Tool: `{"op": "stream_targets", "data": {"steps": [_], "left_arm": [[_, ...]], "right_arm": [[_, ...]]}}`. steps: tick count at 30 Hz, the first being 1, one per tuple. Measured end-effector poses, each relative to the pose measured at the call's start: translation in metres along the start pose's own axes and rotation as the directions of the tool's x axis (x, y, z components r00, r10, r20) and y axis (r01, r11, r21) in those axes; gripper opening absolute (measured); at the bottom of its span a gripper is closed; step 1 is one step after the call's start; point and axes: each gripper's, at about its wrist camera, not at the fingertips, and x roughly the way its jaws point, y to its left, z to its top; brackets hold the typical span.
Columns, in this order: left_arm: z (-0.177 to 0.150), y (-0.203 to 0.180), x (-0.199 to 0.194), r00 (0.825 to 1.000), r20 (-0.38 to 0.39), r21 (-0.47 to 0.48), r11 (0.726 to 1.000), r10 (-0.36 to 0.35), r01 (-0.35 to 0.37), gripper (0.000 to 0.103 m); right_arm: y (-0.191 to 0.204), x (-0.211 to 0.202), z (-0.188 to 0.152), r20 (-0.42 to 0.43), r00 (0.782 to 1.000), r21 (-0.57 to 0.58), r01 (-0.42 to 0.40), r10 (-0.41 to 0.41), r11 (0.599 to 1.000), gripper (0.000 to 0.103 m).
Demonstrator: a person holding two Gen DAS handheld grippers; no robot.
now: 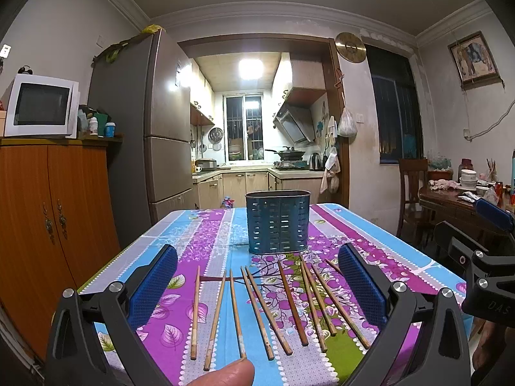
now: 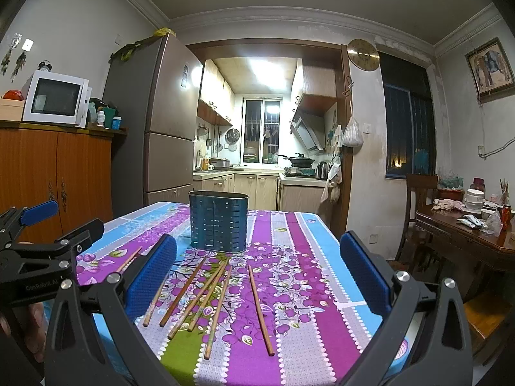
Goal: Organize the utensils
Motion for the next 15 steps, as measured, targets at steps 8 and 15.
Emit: {"op": "stream_targets", "data": {"steps": [8, 15], "left_arm": [[-0.001, 0.001, 0.007, 1.0, -0.014, 0.009, 1.0, 0.003, -0.003, 0.099], [0.005, 0.045, 0.028, 0.996, -0.064, -0.015, 0.998, 0.058, -0.059, 0.099]], "right_arm": [[0.0, 0.002, 0.0, -0.006, 1.0, -0.001, -0.001, 0.001, 1.0, 0.098], [-0.002, 0.011, -0.01, -0.077, 0.993, -0.026, -0.087, 0.084, 0.996, 0.097]]}}
